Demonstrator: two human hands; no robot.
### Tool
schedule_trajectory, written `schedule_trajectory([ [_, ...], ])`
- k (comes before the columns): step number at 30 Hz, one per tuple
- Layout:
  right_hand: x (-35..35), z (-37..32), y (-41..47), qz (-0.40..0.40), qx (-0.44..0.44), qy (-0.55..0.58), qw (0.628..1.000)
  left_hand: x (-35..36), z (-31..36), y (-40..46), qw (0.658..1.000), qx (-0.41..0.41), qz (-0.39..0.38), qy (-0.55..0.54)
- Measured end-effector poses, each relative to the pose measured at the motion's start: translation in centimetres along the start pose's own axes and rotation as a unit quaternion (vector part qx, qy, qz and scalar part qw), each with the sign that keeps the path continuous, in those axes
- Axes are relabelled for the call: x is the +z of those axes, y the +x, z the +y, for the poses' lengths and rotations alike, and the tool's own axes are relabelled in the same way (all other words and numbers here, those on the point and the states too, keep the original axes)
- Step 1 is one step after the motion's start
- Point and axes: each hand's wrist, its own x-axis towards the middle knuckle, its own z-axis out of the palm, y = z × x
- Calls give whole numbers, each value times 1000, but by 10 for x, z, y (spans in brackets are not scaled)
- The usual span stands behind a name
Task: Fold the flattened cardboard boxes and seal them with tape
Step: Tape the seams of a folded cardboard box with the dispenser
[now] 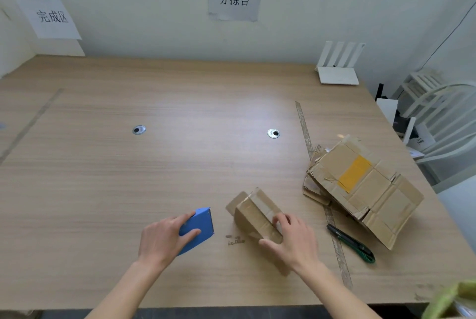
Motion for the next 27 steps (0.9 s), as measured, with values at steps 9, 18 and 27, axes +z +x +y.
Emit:
schedule_trajectory([
  [9,18,-32,-9,-14,25,119,992,-33,10,3,997,-16,24,-68],
  [18,-42,-78,6,-148,12,537,830,-57,32,10,966,25,-40,-255],
  [27,-78,-72,-6,-141,7,613,777,-88,60,10,959,67,-69,-267],
])
